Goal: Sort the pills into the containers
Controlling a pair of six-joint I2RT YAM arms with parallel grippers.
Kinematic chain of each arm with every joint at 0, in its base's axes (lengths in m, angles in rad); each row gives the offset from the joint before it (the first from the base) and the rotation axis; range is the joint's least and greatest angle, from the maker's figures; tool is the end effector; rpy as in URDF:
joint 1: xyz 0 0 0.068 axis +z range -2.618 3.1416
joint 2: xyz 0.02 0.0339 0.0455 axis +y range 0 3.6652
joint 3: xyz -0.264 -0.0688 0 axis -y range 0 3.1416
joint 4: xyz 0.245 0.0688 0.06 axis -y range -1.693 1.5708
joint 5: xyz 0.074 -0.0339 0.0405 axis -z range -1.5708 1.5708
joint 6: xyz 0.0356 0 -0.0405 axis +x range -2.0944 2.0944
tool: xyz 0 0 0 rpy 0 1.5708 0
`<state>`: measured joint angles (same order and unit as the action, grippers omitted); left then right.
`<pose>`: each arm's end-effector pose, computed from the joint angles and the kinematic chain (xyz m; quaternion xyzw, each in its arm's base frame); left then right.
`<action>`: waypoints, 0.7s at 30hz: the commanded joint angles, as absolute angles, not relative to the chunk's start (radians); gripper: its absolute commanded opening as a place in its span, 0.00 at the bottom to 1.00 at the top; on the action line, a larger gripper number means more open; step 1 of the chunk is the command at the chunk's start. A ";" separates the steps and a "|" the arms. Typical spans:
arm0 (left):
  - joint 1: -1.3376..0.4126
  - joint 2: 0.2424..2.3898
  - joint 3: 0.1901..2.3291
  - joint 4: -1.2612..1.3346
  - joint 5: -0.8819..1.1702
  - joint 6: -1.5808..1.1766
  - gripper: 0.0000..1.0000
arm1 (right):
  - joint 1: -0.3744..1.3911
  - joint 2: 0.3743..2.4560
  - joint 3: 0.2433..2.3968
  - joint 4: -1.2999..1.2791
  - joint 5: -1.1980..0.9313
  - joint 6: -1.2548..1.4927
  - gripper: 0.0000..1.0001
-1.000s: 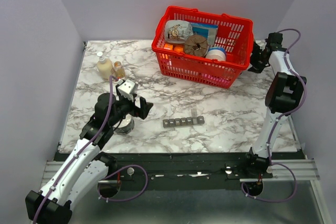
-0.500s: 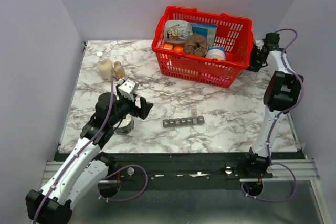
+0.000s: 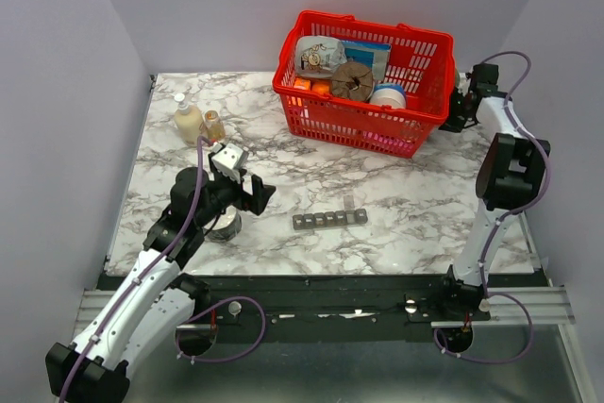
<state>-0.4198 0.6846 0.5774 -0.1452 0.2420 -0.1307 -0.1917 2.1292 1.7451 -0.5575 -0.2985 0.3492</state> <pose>0.1523 -0.0773 0.2868 0.1862 0.7659 -0.2571 0.5592 0.4664 -0.0799 0.2139 0.2069 0.9185 0.1650 0.2939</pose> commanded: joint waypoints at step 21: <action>-0.550 0.601 0.361 0.409 0.704 -0.060 0.99 | -0.224 1.441 1.031 -0.597 -0.406 -0.083 0.18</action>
